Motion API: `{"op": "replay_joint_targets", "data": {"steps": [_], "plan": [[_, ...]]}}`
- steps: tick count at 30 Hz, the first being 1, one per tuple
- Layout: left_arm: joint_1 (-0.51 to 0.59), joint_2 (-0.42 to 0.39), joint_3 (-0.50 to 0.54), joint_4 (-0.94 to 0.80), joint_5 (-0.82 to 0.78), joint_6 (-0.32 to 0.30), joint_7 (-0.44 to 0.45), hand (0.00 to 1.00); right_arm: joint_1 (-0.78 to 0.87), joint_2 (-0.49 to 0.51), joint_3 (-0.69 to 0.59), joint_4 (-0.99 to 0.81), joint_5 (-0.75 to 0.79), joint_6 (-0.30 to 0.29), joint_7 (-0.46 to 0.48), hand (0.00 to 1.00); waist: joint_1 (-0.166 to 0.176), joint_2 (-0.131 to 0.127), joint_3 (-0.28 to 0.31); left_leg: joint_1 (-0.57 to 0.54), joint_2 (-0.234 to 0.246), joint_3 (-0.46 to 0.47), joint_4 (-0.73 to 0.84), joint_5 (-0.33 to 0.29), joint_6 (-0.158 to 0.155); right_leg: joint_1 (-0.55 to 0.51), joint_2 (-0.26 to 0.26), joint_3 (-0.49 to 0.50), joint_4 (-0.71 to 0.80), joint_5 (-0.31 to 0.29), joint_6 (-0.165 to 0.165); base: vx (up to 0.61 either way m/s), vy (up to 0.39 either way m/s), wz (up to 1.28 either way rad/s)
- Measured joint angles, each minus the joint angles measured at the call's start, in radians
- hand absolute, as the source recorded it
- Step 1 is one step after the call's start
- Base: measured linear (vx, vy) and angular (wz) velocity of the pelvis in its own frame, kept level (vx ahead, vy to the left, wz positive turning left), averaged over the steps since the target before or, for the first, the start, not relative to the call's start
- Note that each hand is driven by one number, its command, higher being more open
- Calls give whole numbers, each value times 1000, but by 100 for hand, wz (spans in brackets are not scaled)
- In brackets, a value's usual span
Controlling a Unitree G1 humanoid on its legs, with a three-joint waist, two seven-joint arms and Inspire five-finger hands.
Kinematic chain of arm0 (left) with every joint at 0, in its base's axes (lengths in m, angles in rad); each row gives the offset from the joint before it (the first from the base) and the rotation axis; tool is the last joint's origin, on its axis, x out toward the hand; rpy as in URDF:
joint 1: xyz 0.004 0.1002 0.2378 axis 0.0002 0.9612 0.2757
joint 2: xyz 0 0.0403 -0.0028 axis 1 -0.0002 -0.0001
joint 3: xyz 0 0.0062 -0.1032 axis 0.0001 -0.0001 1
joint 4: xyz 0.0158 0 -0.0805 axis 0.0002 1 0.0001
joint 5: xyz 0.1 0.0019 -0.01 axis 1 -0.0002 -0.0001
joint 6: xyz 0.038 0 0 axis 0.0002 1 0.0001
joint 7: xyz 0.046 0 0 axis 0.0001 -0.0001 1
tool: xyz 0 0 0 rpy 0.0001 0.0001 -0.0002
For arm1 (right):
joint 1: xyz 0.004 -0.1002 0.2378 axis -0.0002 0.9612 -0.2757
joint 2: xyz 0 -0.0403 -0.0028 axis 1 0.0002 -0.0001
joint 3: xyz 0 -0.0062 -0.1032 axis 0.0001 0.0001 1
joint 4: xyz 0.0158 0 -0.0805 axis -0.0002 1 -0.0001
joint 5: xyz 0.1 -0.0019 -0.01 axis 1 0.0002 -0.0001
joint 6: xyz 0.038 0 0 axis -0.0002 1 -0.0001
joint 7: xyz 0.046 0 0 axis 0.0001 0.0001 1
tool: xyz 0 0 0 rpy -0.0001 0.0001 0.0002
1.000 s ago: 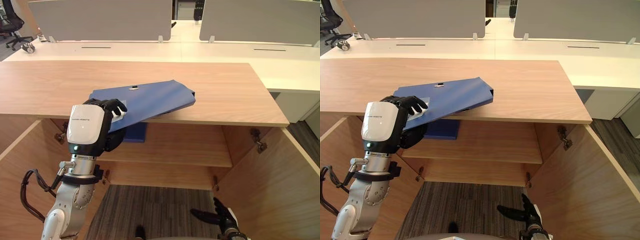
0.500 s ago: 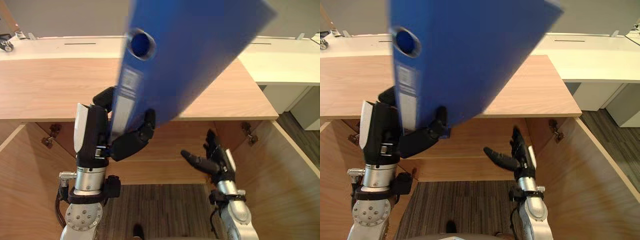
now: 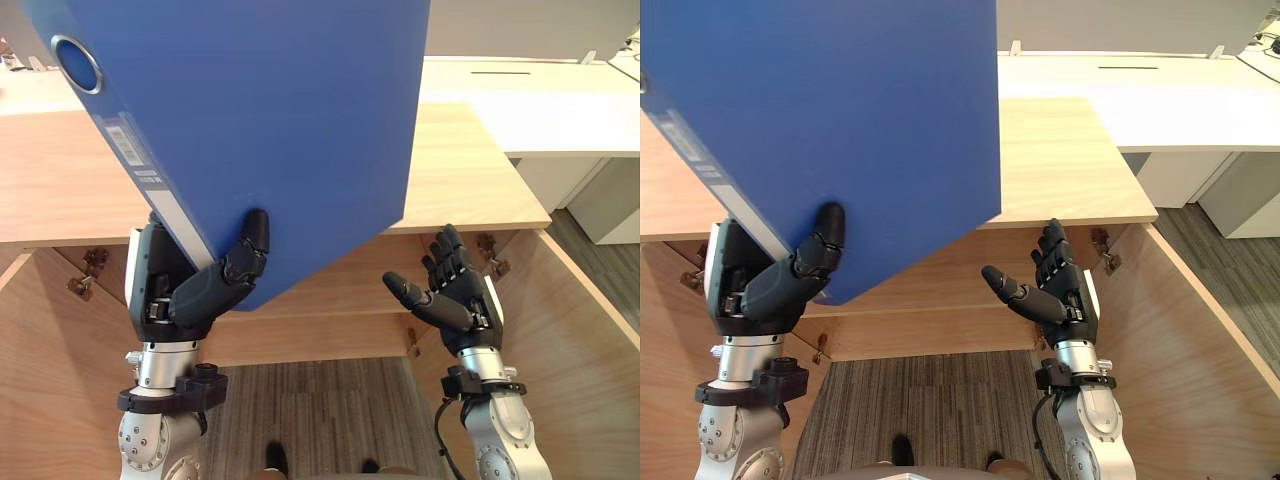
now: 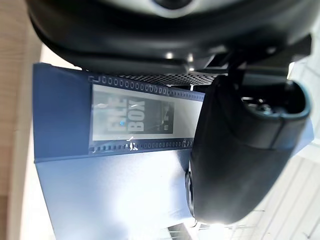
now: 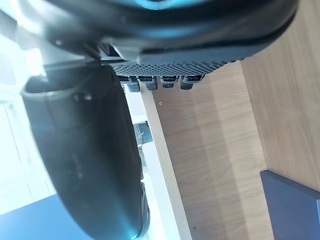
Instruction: Walk over to the cabinet, pick up the folder, carry it to the office cabinet, place the folder inside the office cabinet, then close the office cabinet door
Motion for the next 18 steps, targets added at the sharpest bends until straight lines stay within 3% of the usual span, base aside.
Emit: {"op": "replay_joint_targets", "data": {"steps": [7,16,18], "plan": [[32,16,-30,12,-1,36,-52,0,-94,-22,-35,-203,7,-133,110,100,-15,0,-3,7,-4,9,0,-1,7,-2,-4,8,0,3,5,-12,8,-3],[-20,61,-29,58,0,36,-90,0,-100,-29,-84,-186,50,-133,127,100,-25,17,-19,23,-7,52,-3,-3,11,-8,-8,52,-6,21,15,-20,20,-14],[-29,93,-30,75,-18,36,-122,0,-107,-83,-77,-164,51,-133,138,100,-26,21,-27,26,-7,63,-5,-4,12,-10,-8,61,-10,28,16,-34,10,-16]]}}
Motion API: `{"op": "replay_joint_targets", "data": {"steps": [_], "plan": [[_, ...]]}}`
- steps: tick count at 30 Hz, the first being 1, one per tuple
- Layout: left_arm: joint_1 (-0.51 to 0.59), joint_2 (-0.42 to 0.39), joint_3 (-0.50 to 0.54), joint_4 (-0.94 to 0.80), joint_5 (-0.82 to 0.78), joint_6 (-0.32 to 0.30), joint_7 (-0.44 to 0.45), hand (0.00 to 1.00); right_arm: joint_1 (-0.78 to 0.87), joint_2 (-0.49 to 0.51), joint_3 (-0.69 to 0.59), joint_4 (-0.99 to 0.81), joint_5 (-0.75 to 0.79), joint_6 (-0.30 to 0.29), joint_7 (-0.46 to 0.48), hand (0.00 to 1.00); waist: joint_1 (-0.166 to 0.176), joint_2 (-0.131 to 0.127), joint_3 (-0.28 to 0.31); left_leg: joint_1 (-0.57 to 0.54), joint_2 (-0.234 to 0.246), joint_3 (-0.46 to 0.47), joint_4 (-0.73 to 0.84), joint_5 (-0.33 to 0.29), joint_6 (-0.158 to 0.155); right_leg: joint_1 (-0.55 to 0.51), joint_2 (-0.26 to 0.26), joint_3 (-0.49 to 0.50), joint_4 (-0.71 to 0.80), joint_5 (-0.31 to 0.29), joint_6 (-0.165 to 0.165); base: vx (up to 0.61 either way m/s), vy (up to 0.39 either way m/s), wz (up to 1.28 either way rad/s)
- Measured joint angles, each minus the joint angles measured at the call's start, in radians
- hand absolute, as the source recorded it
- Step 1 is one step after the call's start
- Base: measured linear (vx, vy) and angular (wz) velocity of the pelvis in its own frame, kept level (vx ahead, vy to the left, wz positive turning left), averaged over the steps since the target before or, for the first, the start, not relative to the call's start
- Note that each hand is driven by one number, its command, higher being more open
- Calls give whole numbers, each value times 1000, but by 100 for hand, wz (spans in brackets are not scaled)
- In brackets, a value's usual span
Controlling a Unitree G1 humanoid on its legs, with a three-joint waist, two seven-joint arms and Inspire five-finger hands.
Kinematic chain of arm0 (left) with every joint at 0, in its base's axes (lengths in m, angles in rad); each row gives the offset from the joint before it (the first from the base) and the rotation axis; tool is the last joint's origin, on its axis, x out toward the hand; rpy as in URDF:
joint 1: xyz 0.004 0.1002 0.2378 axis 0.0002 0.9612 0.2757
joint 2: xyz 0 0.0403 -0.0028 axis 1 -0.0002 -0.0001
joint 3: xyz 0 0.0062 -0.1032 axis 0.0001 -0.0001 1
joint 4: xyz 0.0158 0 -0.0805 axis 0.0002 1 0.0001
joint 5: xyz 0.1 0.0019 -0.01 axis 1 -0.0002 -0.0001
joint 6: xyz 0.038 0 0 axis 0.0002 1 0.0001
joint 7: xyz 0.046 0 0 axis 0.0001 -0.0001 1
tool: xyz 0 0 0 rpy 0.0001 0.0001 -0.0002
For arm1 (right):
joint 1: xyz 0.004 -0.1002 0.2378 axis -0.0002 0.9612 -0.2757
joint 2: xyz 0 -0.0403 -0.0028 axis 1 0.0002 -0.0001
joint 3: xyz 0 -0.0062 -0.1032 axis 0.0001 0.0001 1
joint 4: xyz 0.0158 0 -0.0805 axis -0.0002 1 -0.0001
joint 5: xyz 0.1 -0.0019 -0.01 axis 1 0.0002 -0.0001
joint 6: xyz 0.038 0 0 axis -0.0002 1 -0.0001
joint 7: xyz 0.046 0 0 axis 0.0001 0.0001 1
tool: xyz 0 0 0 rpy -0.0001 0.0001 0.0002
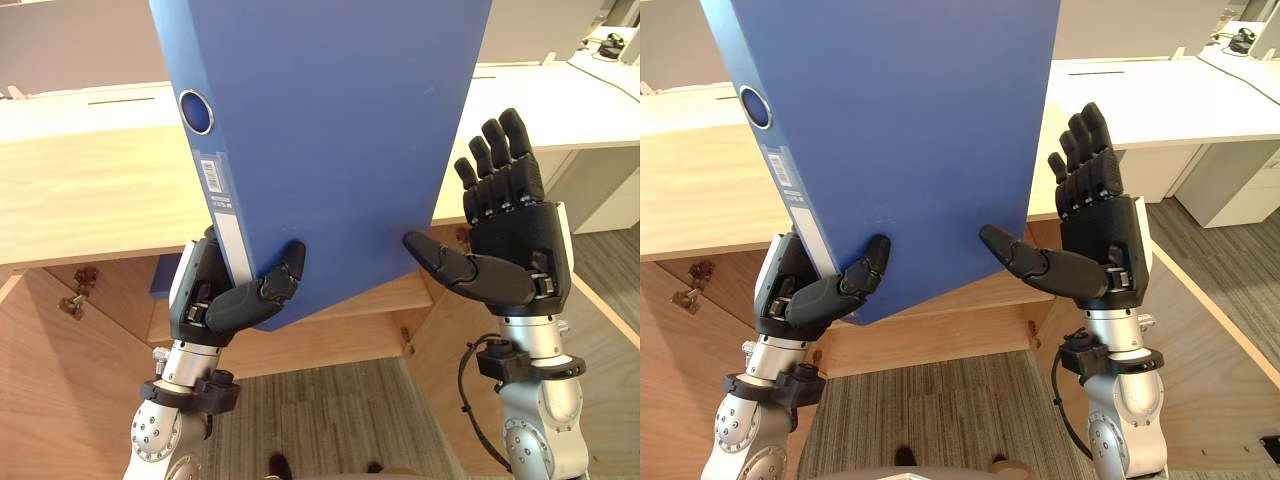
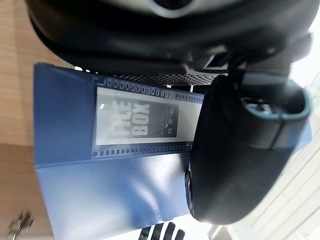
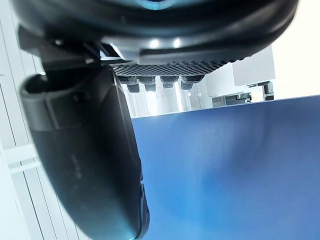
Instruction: Walk over to the cabinet, pick up the folder, carry it to the office cabinet, place the folder inside the office cabinet, then close the office cabinet door
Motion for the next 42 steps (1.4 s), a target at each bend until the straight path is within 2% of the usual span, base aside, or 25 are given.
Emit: {"op": "replay_joint_targets", "data": {"steps": [2,7,8,14,16,22,23,25,28,30,31,33,38,42], "plan": [[-15,38,-8,8,-11,0,-24,0,-12,-57,13,36,21,1,20,100,1,0,-10,-1,-1,4,0,0,1,-1,0,5,-6,6,1,-33,18,-9],[-41,116,-11,10,-88,1,-81,0,-70,-116,47,136,109,3,39,100,4,1,-16,-3,-3,2,-1,4,6,-1,-3,3,-15,12,1,-22,11,1],[-47,135,-15,11,-113,2,-92,0,-88,-134,64,165,121,3,40,0,4,2,-16,-5,-5,-3,-1,6,9,-1,-4,-1,-15,13,2,-12,8,11],[-70,195,-20,54,-165,15,-98,0,-135,-191,133,257,197,16,53,0,13,2,-24,-29,-14,-43,-1,19,18,2,-13,-41,-19,14,3,2,10,20],[-70,211,-19,75,-177,19,-99,0,-143,-209,154,284,238,23,69,0,27,2,-24,-34,-15,-53,-1,23,19,2,-13,-52,-20,15,3,6,3,17],[-69,204,-11,88,-164,19,-99,0,-144,-200,167,299,262,28,75,0,41,1,-24,-56,-19,-96,-1,37,20,4,-14,-91,-24,14,2,-15,3,21],[-69,172,-4,87,-123,17,-98,100,-143,-176,168,299,253,30,75,0,49,1,-26,-56,-19,-97,-1,37,20,5,-14,-93,-24,14,1,-27,11,4],[-69,113,26,87,-59,7,-96,100,-143,-136,163,304,223,43,73,0,57,0,-30,-57,-19,-100,-2,38,20,5,-15,-98,-24,13,0,-27,10,6],[-69,-2,82,84,61,-46,-51,100,-143,-55,161,304,153,52,63,0,61,-2,-47,-67,-20,-115,-2,43,19,4,-14,-114,-26,11,-2,-15,3,15],[-66,-83,103,84,126,-62,22,100,-143,0,165,302,101,52,48,0,69,-4,-52,-70,-19,-121,-2,45,19,4,-13,-118,-26,11,-2,-6,0,8],[-47,-162,136,90,183,-62,96,100,-143,46,171,289,58,52,35,0,81,-5,-53,-71,-19,-123,-2,45,18,5,-13,-119,-27,11,-2,-5,-1,5],[-30,-197,167,107,219,-63,141,100,-144,65,172,275,33,52,25,0,86,-5,-53,-71,-19,-126,-2,45,18,7,-13,-122,-28,11,-2,4,-1,6],[4,-248,321,325,299,-47,291,100,-163,85,168,267,-58,51,-13,0,89,-15,-59,-78,-20,-146,-2,47,17,12,-12,-142,-28,10,-2,0,-3,11],[19,-230,360,572,345,2,306,100,-164,79,177,271,-106,51,-20,0,89,-17,-57,-81,-20,-146,-2,47,16,8,-14,-142,-27,9,-2,-2,0,1]]}}
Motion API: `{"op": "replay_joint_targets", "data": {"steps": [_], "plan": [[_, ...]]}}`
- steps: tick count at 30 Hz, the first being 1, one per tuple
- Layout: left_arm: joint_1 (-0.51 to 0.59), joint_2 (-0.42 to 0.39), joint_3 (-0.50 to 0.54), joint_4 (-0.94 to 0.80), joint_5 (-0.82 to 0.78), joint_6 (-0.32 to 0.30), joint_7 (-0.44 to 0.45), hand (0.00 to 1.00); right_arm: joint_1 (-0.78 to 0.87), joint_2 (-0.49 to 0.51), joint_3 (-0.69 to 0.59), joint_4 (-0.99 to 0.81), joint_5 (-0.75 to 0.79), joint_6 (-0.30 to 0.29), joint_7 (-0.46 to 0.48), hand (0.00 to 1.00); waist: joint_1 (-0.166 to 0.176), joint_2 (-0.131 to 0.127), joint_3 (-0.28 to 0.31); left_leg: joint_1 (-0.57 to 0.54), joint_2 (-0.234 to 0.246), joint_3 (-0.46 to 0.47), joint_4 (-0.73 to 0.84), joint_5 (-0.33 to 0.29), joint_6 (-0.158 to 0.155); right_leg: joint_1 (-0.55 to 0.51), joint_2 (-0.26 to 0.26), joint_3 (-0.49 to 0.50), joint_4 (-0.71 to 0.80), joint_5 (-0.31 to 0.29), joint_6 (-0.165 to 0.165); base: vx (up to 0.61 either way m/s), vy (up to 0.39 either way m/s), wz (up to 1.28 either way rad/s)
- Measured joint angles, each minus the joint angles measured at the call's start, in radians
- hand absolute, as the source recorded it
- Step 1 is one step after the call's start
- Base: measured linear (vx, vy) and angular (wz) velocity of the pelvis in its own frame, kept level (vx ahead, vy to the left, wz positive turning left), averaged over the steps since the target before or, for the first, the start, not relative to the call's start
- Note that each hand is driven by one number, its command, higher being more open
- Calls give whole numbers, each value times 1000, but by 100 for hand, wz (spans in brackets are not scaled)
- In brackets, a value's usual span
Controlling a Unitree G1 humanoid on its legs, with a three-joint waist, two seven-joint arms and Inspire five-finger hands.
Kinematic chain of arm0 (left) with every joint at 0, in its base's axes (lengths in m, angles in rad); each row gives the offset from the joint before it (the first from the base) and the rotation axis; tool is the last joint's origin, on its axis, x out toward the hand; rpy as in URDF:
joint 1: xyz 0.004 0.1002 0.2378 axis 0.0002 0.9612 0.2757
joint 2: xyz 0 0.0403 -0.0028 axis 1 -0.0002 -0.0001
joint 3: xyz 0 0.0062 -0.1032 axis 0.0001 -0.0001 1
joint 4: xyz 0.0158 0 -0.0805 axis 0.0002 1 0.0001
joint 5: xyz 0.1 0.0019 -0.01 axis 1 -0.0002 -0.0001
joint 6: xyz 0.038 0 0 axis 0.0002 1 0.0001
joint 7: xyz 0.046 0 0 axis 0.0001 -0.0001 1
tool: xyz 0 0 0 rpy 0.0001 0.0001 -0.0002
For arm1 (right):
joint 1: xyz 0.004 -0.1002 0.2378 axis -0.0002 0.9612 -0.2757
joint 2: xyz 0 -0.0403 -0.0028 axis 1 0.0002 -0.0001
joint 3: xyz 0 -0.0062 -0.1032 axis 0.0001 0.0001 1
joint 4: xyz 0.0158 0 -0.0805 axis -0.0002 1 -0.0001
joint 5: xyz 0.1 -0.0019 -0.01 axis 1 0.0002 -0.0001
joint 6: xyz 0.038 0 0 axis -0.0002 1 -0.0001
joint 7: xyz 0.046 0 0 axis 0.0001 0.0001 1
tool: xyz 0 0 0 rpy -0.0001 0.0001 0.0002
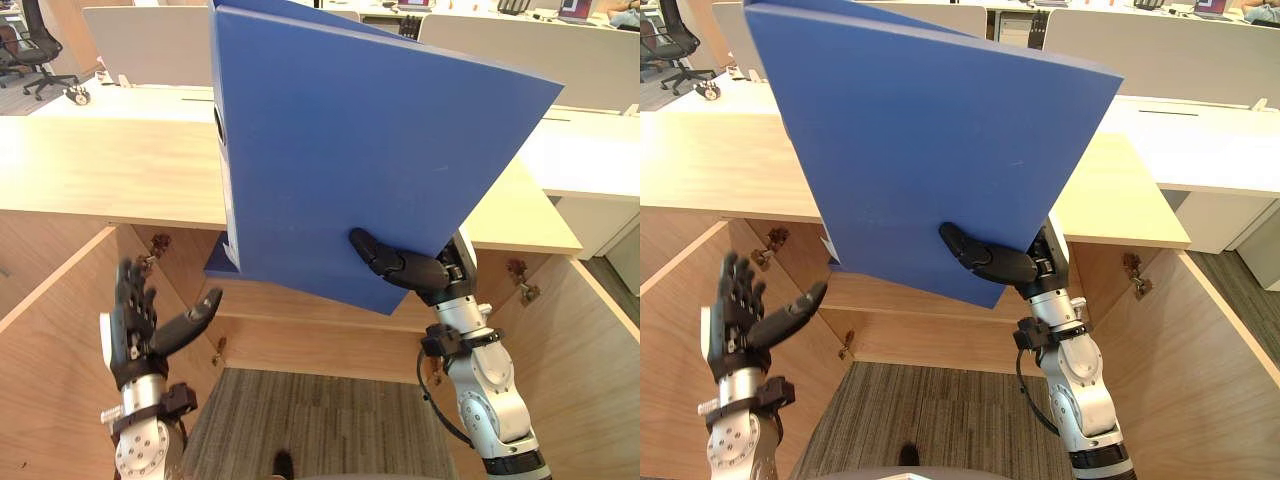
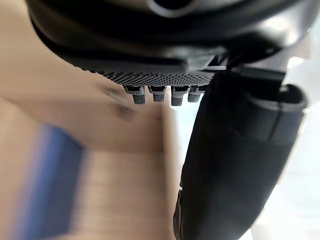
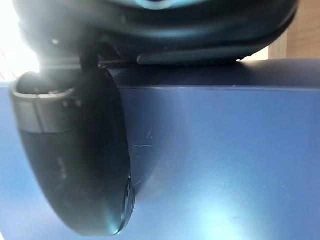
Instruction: Walk over to the cabinet, pick up the folder, carry it to the office cabinet, place the folder inside the office cabinet, then close the office cabinet door
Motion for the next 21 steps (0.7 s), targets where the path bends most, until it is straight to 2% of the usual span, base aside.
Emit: {"op": "replay_joint_targets", "data": {"steps": [1,3,4,6,7,9,10,11,12,14,19,20,21], "plan": [[-2,8,-2,51,12,7,-4,100,-1,-3,7,3,-5,0,0,0,-1,0,0,-2,1,0,0,-1,-2,-3,0,0,1,-2,-2,0,0,0],[-24,41,-19,283,32,38,-15,100,-22,-24,65,44,-32,0,-1,0,-6,-1,1,-13,10,7,0,-3,-6,-19,1,9,3,-6,-9,-23,-2,-10],[-35,52,-29,344,33,47,-19,100,-31,-33,84,61,-38,0,-2,0,-6,-3,2,-17,12,10,0,-3,-6,-24,0,13,2,-4,-11,-14,1,-14],[-81,78,-64,569,63,74,-41,100,-81,-65,168,142,-82,1,-2,0,-4,-8,31,-27,19,28,1,0,-9,-48,6,30,11,0,-17,-31,4,-22],[-95,78,-69,619,70,80,-46,100,-96,-75,189,163,-98,1,-2,0,-3,-10,43,-34,21,32,1,1,-10,-62,7,35,21,0,-17,-56,11,-26],[-138,79,-94,726,75,93,-52,100,-150,-87,247,215,-146,1,-6,0,-2,-6,101,-74,27,44,17,5,-13,-134,8,52,88,-8,-16,-65,13,-20],[-180,79,-97,775,92,96,-60,100,-207,-87,279,255,-175,2,-10,0,-2,-18,150,-135,33,50,75,-6,-7,-201,5,63,157,-21,-15,-123,-9,-16],[-222,78,-107,810,93,99,-66,100,-262,-88,305,303,-210,3,-19,0,-2,-10,203,-222,42,51,164,-33,-4,-275,2,69,218,-33,-16,-131,-11,-12],[-240,78,-116,814,93,101,-67,100,-291,-90,315,327,-224,6,-21,0,-1,-13,233,-249,46,51,206,-44,2,-297,2,71,245,-39,-14,-150,-7,-6],[-275,65,-132,809,89,99,-69,100,-357,-106,352,397,-289,34,-36,0,2,19,320,-369,65,46,385,-122,5,-395,0,73,372,-89,-12,-178,13,0],[-331,62,-143,740,86,63,-67,100,-404,-136,365,437,-352,56,-48,0,7,68,414,-551,75,25,583,-190,13,-575,-23,77,588,-173,-12,-172,13,12],[-393,42,-197,612,60,45,-64,100,-527,-53,194,457,-243,85,-155,0,32,93,431,-836,90,-2,789,-238,28,-851,-42,69,812,-247,-15,-198,-52,26],[-402,41,-197,580,60,46,-63,100,-565,-22,148,456,-174,85,-203,0,40,94,447,-864,98,-3,828,-254,26,-875,-44,69,848,-264,-17,-184,-69,25]]}}
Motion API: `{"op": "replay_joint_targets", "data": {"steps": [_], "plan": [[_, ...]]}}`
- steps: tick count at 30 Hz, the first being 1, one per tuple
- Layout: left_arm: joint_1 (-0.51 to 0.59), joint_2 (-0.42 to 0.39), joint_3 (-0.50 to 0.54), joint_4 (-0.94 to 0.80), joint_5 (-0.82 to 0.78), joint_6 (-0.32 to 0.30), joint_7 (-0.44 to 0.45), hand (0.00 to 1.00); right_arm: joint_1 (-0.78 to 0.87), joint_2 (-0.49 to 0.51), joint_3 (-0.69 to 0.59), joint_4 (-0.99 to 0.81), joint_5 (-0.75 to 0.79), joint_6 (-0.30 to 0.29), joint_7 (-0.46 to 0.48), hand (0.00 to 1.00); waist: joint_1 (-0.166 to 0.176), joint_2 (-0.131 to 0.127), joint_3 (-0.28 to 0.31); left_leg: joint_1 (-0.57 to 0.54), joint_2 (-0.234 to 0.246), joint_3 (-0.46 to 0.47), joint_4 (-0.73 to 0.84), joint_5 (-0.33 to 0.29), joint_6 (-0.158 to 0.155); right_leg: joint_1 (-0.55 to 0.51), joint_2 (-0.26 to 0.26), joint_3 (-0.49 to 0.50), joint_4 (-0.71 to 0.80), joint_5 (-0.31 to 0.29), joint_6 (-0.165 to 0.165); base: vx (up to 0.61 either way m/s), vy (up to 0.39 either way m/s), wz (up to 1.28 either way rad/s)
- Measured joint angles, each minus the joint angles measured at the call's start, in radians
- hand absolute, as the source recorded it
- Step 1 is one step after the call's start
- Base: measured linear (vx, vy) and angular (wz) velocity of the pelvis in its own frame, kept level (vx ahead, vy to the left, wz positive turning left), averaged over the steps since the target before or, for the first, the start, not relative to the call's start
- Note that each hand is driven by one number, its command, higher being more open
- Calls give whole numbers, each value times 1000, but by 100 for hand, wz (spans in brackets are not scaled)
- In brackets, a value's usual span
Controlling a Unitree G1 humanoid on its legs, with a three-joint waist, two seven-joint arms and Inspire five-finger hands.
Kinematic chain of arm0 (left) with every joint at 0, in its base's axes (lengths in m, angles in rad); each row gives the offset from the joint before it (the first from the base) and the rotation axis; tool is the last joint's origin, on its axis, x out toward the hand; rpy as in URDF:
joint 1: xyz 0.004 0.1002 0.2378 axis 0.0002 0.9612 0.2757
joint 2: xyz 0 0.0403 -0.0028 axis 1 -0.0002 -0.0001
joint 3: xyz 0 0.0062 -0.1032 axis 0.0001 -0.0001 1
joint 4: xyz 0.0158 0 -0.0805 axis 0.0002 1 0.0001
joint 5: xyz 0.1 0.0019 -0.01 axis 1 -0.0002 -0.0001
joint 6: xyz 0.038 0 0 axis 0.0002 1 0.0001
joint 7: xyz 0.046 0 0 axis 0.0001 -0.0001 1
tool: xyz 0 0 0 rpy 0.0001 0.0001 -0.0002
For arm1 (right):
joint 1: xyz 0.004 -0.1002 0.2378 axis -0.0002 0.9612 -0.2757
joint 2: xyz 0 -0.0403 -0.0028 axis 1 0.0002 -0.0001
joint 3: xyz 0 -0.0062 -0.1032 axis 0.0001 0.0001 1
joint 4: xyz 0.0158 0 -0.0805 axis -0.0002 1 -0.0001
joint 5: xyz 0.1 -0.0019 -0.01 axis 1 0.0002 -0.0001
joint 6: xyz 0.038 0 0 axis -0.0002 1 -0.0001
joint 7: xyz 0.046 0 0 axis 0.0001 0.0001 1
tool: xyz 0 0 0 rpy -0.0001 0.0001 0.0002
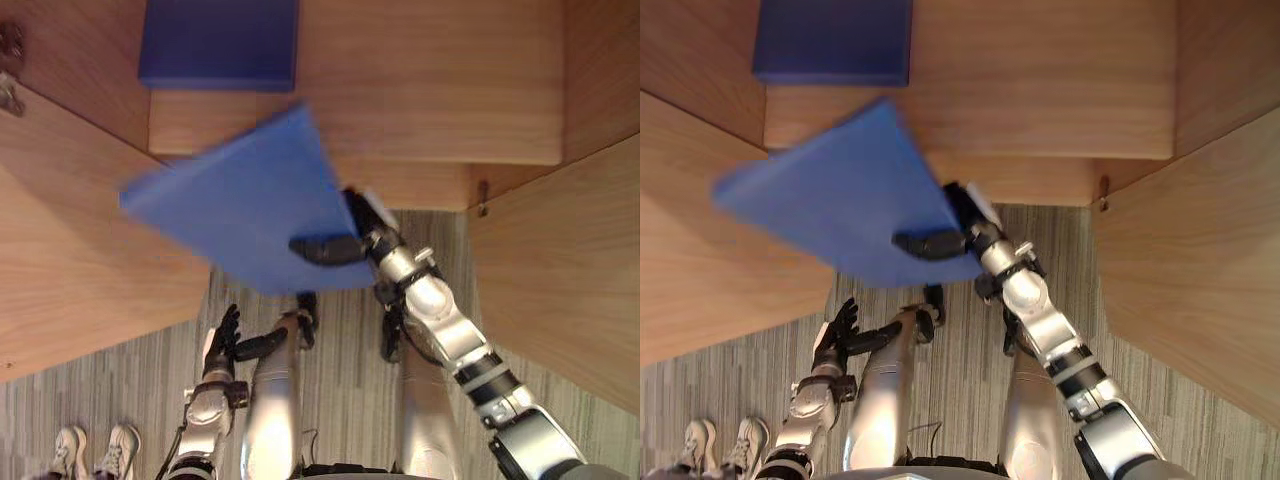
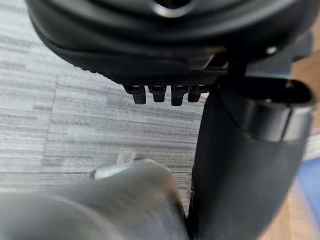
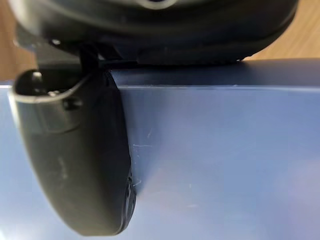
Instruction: Walk over to the cabinet, pick up the folder, carry it to the office cabinet, place the folder inside the office cabinet, then close the office cabinet door
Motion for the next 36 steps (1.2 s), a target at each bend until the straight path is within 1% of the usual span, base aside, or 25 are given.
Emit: {"op": "replay_joint_targets", "data": {"steps": [2,3,4,5,6,7,8,9,10,11,12,14,16,17,18,21,22,25,28,32,36], "plan": [[-1,-5,0,-22,0,1,1,100,-25,28,-63,-9,50,-2,-49,0,7,-2,14,0,3,5,20,-13,2,0,-5,1,19,-11,1,-11,-53,2],[2,-5,-2,-39,0,7,5,100,-45,24,-80,-15,64,-8,-54,0,8,-1,16,-11,2,5,32,-22,0,-9,-10,0,32,-20,3,3,-46,2],[4,-5,-7,-59,0,10,9,100,-70,20,-89,-15,68,-8,-53,0,7,-1,16,-28,2,5,45,-26,0,-26,-14,0,47,-25,3,-13,-37,0],[6,-8,-21,-101,-1,10,19,100,-131,8,-95,-13,89,-9,-61,0,7,-2,15,-72,4,6,74,-33,1,-73,-18,4,81,-34,3,-49,-41,-5],[4,-14,-33,-167,-13,2,30,100,-241,-8,-103,-6,174,-17,-81,0,12,-2,15,-157,12,4,125,-43,5,-161,-17,10,132,-45,2,-76,-56,-9],[-16,-24,-45,-217,-30,-7,41,100,-355,-10,-141,12,316,-37,-105,0,20,-1,15,-246,21,-2,169,-49,8,-248,-15,14,175,-56,5,-64,-52,-5],[-35,-35,-45,-234,-40,-5,36,100,-402,-5,-175,28,381,-48,-122,0,26,0,17,-278,21,-6,183,-48,7,-279,-16,14,193,-58,2,-39,-51,5],[-74,-35,-54,-244,-43,-6,42,100,-471,12,-245,67,489,-59,-176,0,44,1,20,-311,21,-11,211,-42,16,-311,-21,11,225,-63,-1,-4,-50,13],[-88,-41,-61,-244,-50,-6,49,100,-504,29,-298,107,551,-62,-217,0,50,0,21,-318,22,-14,227,-43,19,-312,-24,8,240,-71,0,6,-54,21],[-91,-47,-70,-250,-54,-11,69,100,-523,40,-349,141,614,-79,-262,0,49,0,21,-318,22,-13,231,-44,19,-305,-32,-2,245,-77,-1,17,-42,16],[-91,-49,-73,-253,-55,-14,76,100,-525,43,-365,145,634,-91,-278,0,50,0,21,-318,21,-13,229,-44,18,-303,-33,-5,244,-78,-1,17,-36,13],[-91,-56,-75,-254,-60,-16,91,100,-525,58,-389,145,706,-136,-318,0,50,0,21,-320,20,-12,223,-46,15,-305,-35,-8,241,-84,-3,1,-52,3],[-91,-59,-75,-255,-67,-16,107,100,-528,73,-405,149,750,-152,-338,0,48,1,21,-320,21,-14,213,-50,6,-305,-35,-14,236,-85,-3,-15,-60,3],[-91,-60,-75,-256,-71,-16,110,100,-539,84,-417,151,781,-174,-342,0,48,1,21,-320,21,-17,205,-47,2,-305,-36,-19,232,-85,-4,-12,-81,7],[-91,-61,-76,-256,-71,-16,112,100,-568,95,-439,167,804,-185,-347,100,48,1,20,-320,20,-18,197,-43,-1,-306,-36,-22,229,-85,-7,-8,-81,7],[-94,-63,-88,-258,-79,-16,123,100,-650,94,-485,215,862,-205,-373,100,50,1,19,-322,12,-24,173,-23,5,-308,-42,-34,219,-84,-10,4,-68,12],[-96,-63,-94,-260,-79,-17,123,100,-672,93,-500,221,886,-221,-386,100,54,1,18,-324,9,-30,165,-17,3,-308,-43,-40,215,-84,-11,16,-65,16],[-107,-68,-113,-262,-80,-17,127,100,-705,88,-526,221,932,-245,-407,100,56,1,18,-325,0,-38,147,-5,1,-307,-48,-49,209,-84,-11,22,-58,13],[-107,-79,-124,-279,-80,-18,127,100,-719,77,-524,222,966,-246,-414,100,54,0,17,-332,-2,-50,144,-1,-5,-307,-48,-63,207,-85,-14,5,-43,8],[-107,-99,-133,-282,-80,-18,126,100,-719,45,-501,246,969,-242,-414,100,49,0,15,-336,-2,-55,143,3,-7,-307,-48,-69,208,-88,-18,-9,-14,3],[-109,-95,-130,-274,-88,-22,128,100,-719,24,-466,262,964,-218,-410,100,38,-1,14,-336,0,-54,146,4,-7,-307,-47,-67,208,-86,-21,0,0,0]]}}
